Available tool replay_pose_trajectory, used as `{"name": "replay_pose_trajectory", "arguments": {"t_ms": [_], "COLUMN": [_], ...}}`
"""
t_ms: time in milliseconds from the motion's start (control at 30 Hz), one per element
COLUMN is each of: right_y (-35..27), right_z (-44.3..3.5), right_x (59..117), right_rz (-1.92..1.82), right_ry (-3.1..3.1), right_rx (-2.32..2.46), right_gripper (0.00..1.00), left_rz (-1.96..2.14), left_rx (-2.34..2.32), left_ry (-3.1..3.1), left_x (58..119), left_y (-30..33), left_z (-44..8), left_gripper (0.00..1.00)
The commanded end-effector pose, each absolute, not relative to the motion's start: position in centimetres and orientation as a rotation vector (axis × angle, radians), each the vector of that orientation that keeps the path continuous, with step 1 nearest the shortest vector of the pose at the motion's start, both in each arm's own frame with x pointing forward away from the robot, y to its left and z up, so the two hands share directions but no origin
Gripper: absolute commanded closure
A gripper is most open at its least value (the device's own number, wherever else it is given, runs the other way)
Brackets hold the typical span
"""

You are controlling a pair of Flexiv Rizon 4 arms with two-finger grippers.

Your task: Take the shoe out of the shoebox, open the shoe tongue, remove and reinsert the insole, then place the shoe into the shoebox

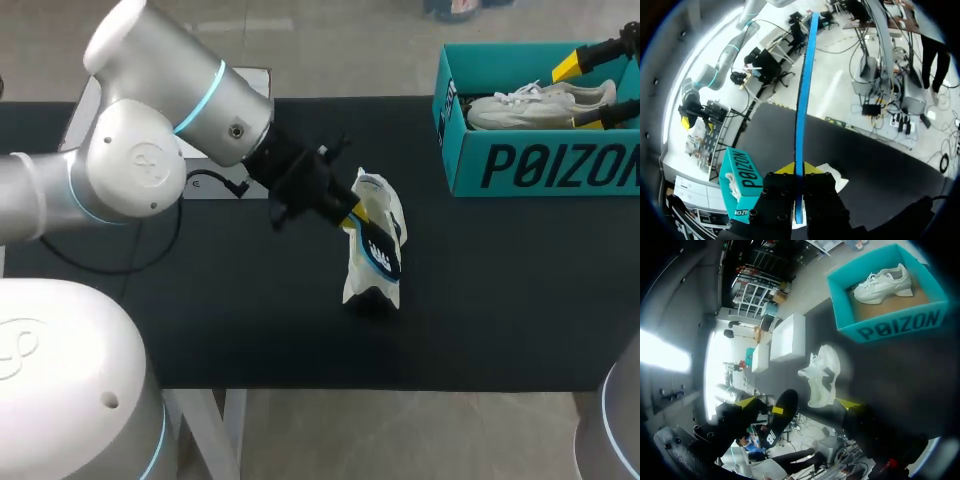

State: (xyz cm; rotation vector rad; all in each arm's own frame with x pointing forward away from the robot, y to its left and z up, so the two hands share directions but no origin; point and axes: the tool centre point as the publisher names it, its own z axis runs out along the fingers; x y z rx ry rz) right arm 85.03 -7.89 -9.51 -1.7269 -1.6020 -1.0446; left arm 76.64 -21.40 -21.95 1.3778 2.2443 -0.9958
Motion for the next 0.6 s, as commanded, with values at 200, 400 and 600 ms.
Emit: {"name": "replay_pose_trajectory", "arguments": {"t_ms": [200, 400, 600], "right_y": [-7.87, -7.87, -7.87], "right_z": [-9.49, -9.49, -9.49], "right_x": [85.01, 85.01, 85.01], "right_rz": [-1.041, -1.041, -1.041], "right_ry": [-1.603, -1.603, -1.603], "right_rx": [-1.731, -1.731, -1.731], "right_gripper": [0.0, 0.0, 0.0], "left_rz": [-0.968, -0.968, -1.02], "left_rx": [1.424, 1.424, 1.453], "left_ry": [2.285, 2.285, 2.259], "left_x": [76.98, 76.98, 77.5], "left_y": [-21.69, -21.69, -22.39], "left_z": [-21.81, -21.81, -22.74], "left_gripper": [1.0, 1.0, 1.0]}}
